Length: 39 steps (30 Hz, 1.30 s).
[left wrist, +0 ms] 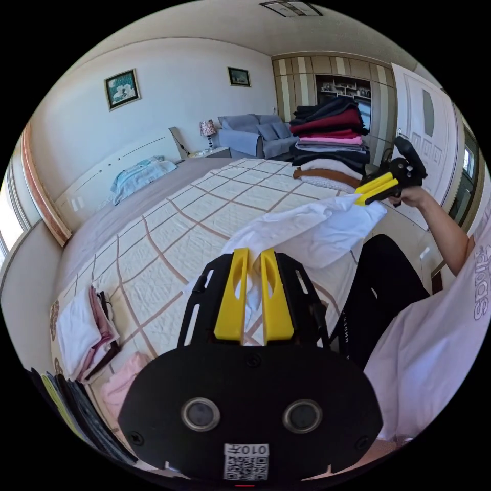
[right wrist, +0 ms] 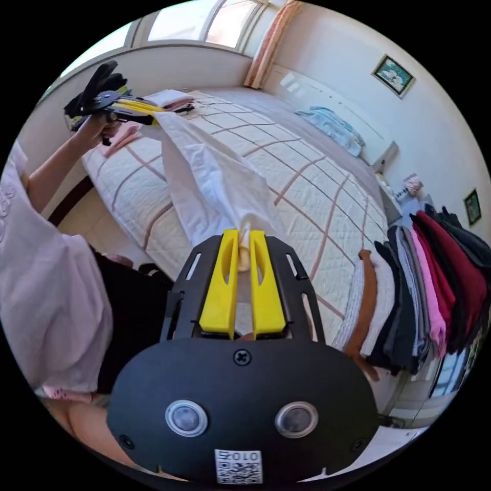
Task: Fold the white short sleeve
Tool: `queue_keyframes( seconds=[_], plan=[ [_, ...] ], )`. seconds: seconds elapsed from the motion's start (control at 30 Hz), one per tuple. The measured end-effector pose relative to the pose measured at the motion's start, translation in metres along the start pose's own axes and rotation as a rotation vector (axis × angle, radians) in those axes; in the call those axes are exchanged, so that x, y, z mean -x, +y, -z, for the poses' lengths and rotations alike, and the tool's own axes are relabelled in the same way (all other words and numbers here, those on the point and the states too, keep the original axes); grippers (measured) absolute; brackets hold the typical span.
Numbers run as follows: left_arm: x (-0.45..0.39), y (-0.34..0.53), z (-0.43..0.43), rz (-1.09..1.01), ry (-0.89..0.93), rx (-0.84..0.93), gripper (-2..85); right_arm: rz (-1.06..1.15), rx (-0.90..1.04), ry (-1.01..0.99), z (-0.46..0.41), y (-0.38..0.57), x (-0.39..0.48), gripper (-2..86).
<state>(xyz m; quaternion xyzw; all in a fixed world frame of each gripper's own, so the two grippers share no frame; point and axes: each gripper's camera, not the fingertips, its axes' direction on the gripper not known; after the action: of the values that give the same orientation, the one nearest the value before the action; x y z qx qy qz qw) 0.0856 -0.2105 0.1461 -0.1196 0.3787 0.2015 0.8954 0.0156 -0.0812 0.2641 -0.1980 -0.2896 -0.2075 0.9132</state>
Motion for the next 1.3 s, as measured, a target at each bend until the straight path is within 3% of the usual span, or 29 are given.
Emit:
queue_keyframes(
  seconds=[0.07,0.1,0.2,0.33,0.53,0.73,0.83,0.87,0.9,0.97,1.0,1.03,1.1,1.3],
  plan=[
    [0.023,-0.007,-0.015,-0.022,0.083,0.129,5.1,0.034,0.024,-0.042,0.007,-0.016,-0.025,4.8],
    [0.040,-0.009,-0.031,-0.013,0.209,0.209,5.1,0.026,0.069,-0.042,0.002,-0.030,-0.044,4.8],
    [0.067,-0.015,-0.054,0.010,0.461,0.242,4.7,-0.038,0.253,-0.139,-0.027,-0.064,-0.094,5.1],
    [0.078,-0.015,-0.062,0.045,0.506,0.212,3.4,-0.036,0.296,-0.154,-0.047,-0.079,-0.109,5.2],
    [0.077,0.003,-0.063,-0.107,0.685,0.312,0.6,0.151,0.248,-0.336,-0.045,-0.037,-0.084,5.1],
    [0.101,0.013,-0.059,0.006,0.622,0.217,0.0,0.176,0.242,-0.388,-0.049,-0.024,-0.089,5.3],
    [0.106,-0.014,-0.044,-0.074,0.430,0.270,0.0,0.277,0.361,-0.383,-0.049,-0.041,-0.093,5.1],
    [0.122,-0.031,-0.031,-0.044,0.245,0.267,0.0,0.284,0.380,-0.365,-0.048,-0.045,-0.097,5.0],
    [0.145,-0.048,-0.008,0.039,0.047,0.161,0.1,0.248,0.383,-0.291,-0.045,-0.055,-0.110,4.7],
    [0.174,-0.061,0.024,0.187,-0.098,-0.100,0.4,-0.026,0.250,-0.108,-0.030,-0.071,-0.153,4.2],
    [0.188,-0.067,0.023,0.266,-0.128,-0.123,0.7,-0.304,0.111,-0.037,-0.017,-0.068,-0.190,3.8],
    [0.192,-0.071,0.018,0.292,-0.156,-0.088,1.0,-0.456,0.033,0.010,-0.008,-0.055,-0.209,3.5],
    [0.187,-0.074,-0.005,0.275,-0.198,0.025,2.4,-0.539,-0.018,0.026,-0.004,-0.036,-0.212,3.2],
    [0.144,0.002,-0.075,0.248,-0.025,0.240,6.5,-0.501,0.138,0.115,-0.041,0.023,-0.163,4.0]
  ],
)
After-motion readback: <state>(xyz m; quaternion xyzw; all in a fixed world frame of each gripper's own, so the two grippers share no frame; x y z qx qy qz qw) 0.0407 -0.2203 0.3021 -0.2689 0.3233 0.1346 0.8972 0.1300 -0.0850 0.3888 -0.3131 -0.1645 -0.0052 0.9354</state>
